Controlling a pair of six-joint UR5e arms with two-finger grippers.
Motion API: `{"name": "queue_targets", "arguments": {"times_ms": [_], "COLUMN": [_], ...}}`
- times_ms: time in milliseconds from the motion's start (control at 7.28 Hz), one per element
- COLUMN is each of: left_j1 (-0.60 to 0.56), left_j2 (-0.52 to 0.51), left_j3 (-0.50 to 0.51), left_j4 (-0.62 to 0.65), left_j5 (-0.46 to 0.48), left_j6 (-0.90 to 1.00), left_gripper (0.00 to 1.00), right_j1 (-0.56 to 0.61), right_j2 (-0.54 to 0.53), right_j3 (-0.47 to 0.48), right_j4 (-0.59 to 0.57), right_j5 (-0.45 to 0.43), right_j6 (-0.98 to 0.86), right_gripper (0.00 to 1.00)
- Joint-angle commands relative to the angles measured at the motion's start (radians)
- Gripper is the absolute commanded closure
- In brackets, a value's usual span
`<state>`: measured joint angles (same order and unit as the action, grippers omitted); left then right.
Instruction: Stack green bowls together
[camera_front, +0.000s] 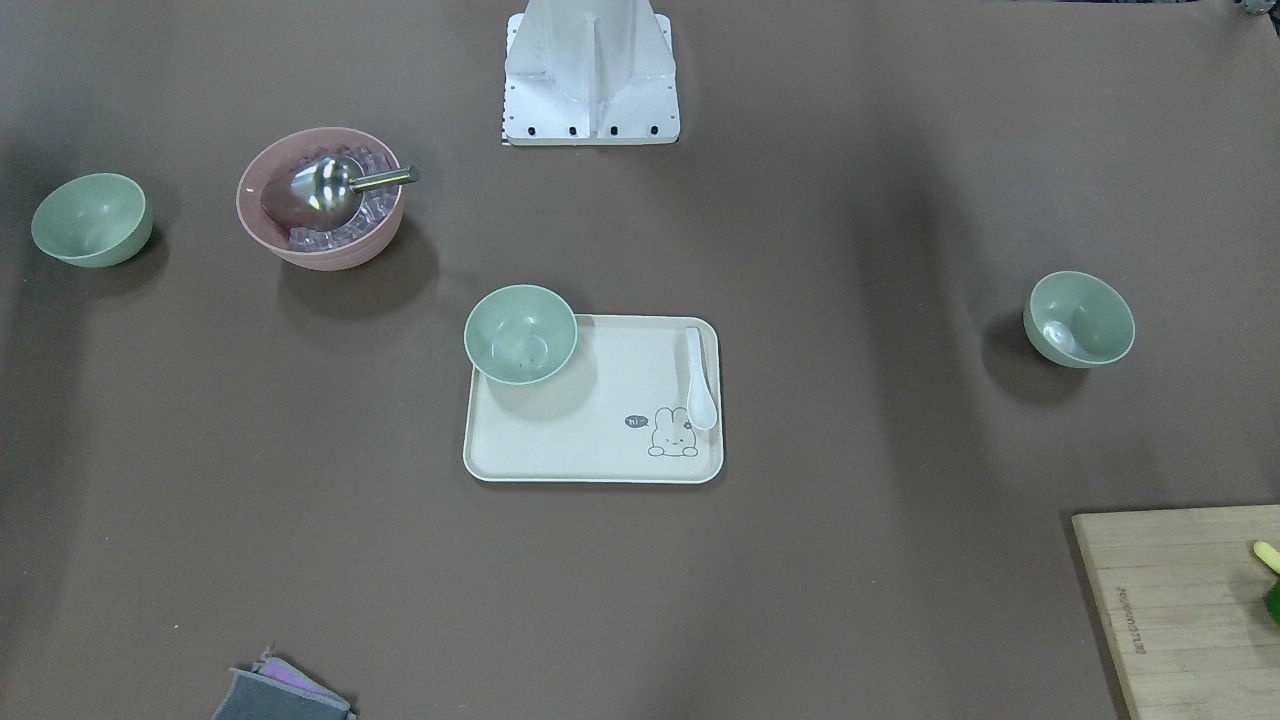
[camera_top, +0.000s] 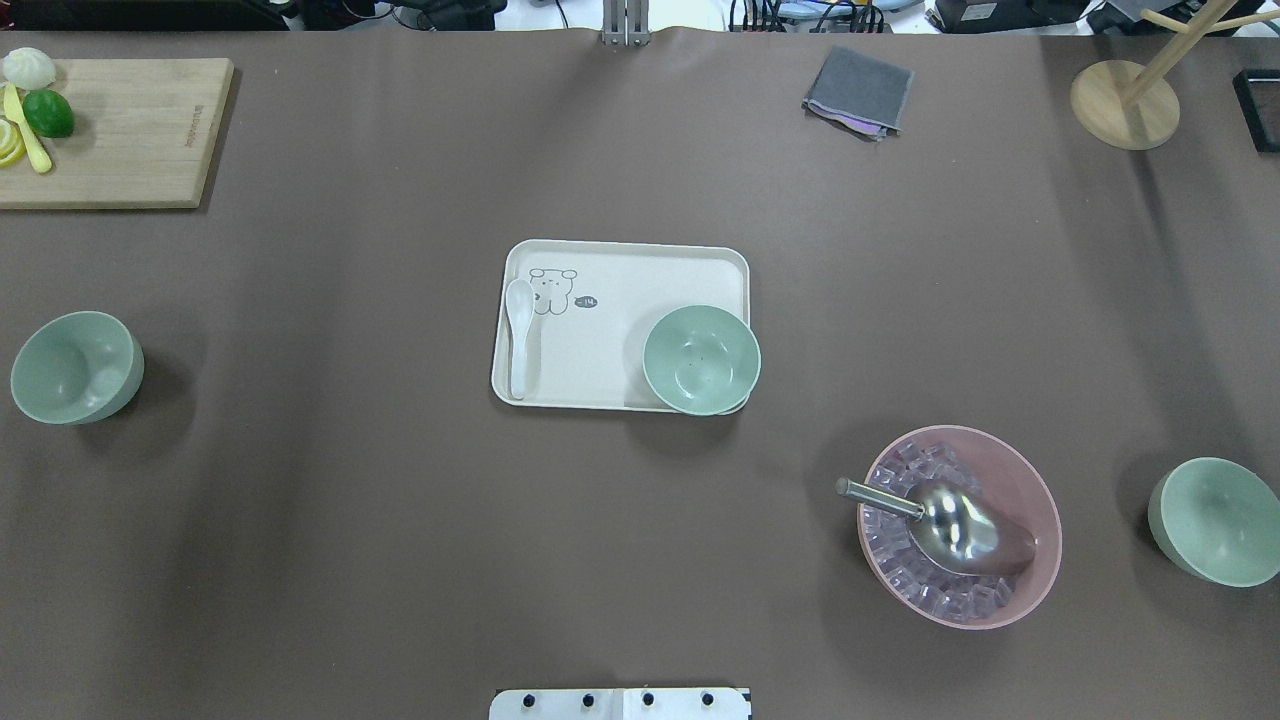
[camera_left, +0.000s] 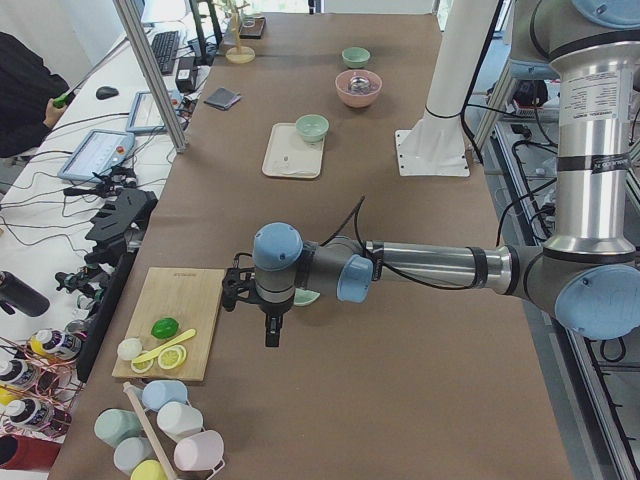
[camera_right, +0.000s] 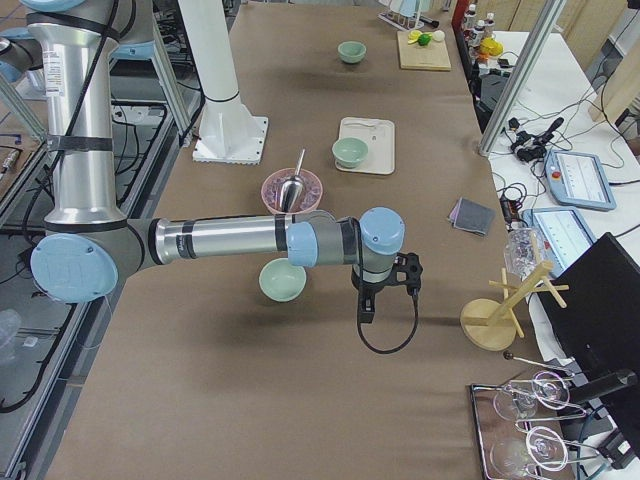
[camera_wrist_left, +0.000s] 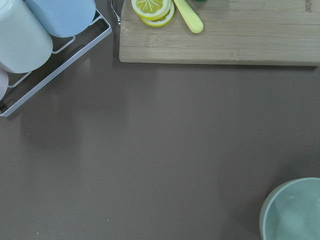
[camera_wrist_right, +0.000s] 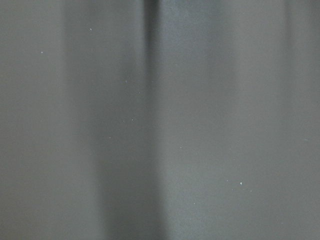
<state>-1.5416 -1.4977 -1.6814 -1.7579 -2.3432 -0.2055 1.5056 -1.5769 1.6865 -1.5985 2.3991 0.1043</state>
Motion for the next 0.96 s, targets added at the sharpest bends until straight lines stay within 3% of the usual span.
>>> {"name": "queue_targets", "arguments": {"times_ms": [0,825], "left_j1": [0.0,0.0], "left_j2": [0.001,0.002], "left_j3": [0.002,0.006], "left_j4": [0.002,0.002], "left_j5": [-0.001,-0.001], "left_j6": [0.001,0.006], "left_gripper": [0.02,0.02], "right_j1": [0.007,0.007], "right_j2": [0.001,0.011], "right_j3": [0.004,0.004], "right_j4": [0.0,0.0], "right_j5": [0.003,-0.002], "right_j6": [0.0,0.0], "right_gripper": [0.0,0.0]}}
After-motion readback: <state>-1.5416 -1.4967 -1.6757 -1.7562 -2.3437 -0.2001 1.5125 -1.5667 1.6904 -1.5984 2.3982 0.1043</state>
